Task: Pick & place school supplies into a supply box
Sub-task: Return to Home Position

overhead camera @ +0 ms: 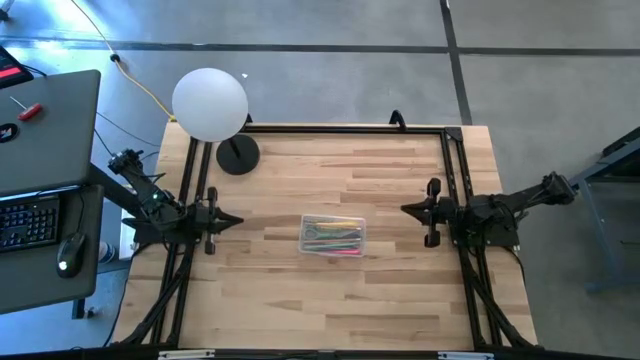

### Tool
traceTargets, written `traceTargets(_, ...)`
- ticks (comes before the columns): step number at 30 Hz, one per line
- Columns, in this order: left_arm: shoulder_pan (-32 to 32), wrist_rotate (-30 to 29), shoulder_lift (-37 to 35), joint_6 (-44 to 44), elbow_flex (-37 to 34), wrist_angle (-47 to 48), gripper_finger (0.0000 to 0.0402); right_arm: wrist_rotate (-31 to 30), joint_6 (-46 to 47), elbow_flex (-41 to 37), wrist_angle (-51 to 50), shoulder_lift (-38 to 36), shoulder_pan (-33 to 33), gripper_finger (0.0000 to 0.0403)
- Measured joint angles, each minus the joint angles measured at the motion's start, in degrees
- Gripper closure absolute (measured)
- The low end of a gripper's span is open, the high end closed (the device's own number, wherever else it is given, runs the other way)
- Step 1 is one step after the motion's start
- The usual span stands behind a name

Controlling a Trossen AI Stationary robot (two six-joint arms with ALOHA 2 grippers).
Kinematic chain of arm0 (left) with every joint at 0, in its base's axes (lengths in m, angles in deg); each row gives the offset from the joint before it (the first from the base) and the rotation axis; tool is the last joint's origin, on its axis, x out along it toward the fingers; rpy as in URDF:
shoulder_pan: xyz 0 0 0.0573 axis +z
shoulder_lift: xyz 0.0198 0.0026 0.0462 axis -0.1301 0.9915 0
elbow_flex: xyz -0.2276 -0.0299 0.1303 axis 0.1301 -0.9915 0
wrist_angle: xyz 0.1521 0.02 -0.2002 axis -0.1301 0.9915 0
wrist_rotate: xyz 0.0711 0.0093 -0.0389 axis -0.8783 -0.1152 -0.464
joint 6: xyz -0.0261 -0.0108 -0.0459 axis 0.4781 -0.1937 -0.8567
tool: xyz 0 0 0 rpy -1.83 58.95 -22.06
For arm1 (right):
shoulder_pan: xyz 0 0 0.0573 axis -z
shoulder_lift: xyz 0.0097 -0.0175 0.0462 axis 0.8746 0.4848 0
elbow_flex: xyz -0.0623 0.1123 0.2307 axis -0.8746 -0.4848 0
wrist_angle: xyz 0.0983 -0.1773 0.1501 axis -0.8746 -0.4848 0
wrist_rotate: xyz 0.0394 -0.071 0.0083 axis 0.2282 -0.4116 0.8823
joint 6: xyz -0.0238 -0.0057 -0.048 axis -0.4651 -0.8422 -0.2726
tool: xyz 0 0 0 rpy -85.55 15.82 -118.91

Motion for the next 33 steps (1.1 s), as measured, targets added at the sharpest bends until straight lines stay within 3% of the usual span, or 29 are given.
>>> traceTargets(33,0.0,2.4,0.0,0.0,-0.1,-0.1,0.0360,-0.1,0.0,0.0,-0.1,0.0,0.0,0.0402)
